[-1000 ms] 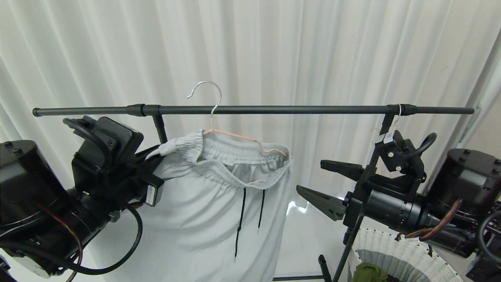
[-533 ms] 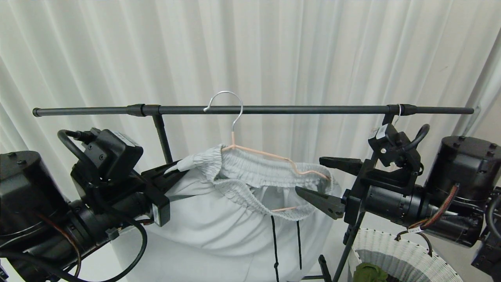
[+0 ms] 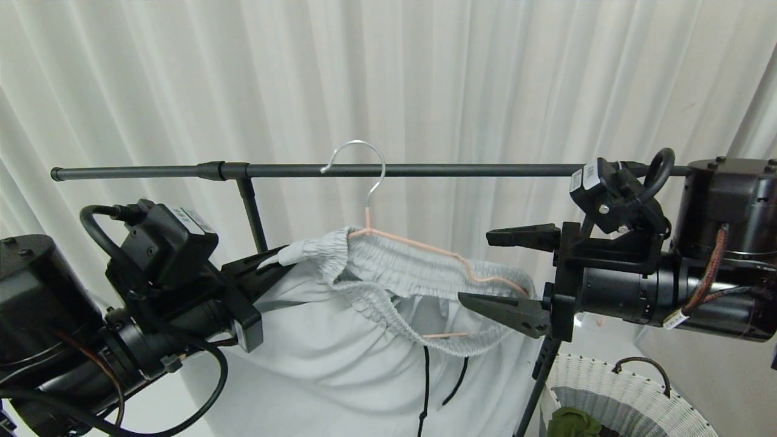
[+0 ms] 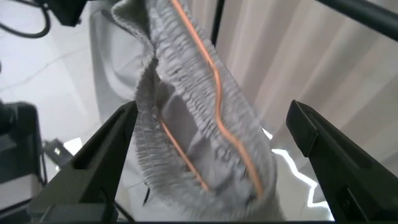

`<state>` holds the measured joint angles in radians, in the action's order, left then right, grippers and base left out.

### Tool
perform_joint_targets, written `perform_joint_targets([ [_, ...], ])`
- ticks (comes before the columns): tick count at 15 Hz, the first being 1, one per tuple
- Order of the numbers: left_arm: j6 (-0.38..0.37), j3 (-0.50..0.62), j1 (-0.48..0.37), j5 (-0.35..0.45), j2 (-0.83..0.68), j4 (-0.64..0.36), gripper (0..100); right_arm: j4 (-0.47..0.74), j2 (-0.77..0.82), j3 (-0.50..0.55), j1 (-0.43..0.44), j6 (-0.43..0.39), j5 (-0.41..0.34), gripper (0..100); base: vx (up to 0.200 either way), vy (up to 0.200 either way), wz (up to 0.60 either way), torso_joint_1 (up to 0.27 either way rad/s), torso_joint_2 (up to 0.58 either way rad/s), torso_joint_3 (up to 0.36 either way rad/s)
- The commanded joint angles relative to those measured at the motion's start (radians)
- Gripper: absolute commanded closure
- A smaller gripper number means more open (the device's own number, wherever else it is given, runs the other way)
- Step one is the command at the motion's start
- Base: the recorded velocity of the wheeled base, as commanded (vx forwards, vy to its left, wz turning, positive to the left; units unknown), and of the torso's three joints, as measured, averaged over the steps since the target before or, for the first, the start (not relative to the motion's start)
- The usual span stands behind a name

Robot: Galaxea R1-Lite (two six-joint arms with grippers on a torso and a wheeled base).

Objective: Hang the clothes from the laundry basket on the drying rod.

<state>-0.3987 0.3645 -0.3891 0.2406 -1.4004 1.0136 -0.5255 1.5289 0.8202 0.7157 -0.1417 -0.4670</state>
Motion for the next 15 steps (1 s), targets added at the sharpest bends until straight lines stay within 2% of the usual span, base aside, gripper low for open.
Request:
perform_joint_targets([
  [1, -0.025, -0.015, 0.000, 0.002, -0.008, 0.002, 100, 0.062, 0.020, 0.068, 0.004, -0.030, -0.021, 0, 0.000, 0.000, 0.00, 0.000, 0.00, 0.000],
  [2, -0.026, -0.016, 0.000, 0.002, -0.008, 0.002, 100, 0.065, 0.020, 0.069, 0.004, -0.032, -0.022, 0, 0.000, 0.000, 0.00, 0.000, 0.00, 0.000],
  [3, -0.031, -0.022, -0.004, 0.002, -0.005, 0.002, 100, 0.131, 0.039, 0.123, 0.011, -0.050, -0.062, 0, 0.000, 0.000, 0.00, 0.000, 0.00, 0.000],
  [5, -0.031, -0.022, -0.004, 0.003, -0.006, 0.003, 100, 0.185, 0.046, 0.126, 0.028, -0.053, -0.104, 0, 0.000, 0.000, 0.00, 0.000, 0.00, 0.000],
  [8, -0.032, -0.022, -0.016, 0.006, 0.001, 0.003, 100, 0.174, 0.099, 0.155, 0.022, -0.065, -0.090, 0, 0.000, 0.000, 0.00, 0.000, 0.00, 0.000],
  [9, -0.034, -0.021, -0.016, 0.005, 0.000, 0.002, 100, 0.179, 0.106, 0.171, 0.008, -0.110, -0.073, 0, 0.000, 0.000, 0.00, 0.000, 0.00, 0.000],
  [11, -0.034, -0.019, -0.014, -0.001, -0.005, 0.003, 100, 0.179, 0.132, 0.192, 0.001, -0.205, 0.071, 0, 0.000, 0.000, 0.00, 0.000, 0.00, 0.000],
  [12, -0.034, -0.016, -0.016, -0.011, -0.005, 0.003, 100, 0.171, 0.148, 0.197, 0.019, -0.233, 0.194, 0, 0.000, 0.000, 0.00, 0.000, 0.00, 0.000],
  [13, -0.034, -0.013, -0.016, -0.030, -0.005, 0.003, 100, 0.159, 0.157, 0.201, 0.041, -0.234, 0.245, 0, 0.000, 0.000, 0.00, 0.000, 0.00, 0.000],
  [15, -0.034, -0.006, -0.016, -0.061, -0.008, 0.002, 100, 0.139, 0.163, 0.211, 0.065, -0.234, 0.280, 0, 0.000, 0.000, 0.00, 0.000, 0.00, 0.000],
])
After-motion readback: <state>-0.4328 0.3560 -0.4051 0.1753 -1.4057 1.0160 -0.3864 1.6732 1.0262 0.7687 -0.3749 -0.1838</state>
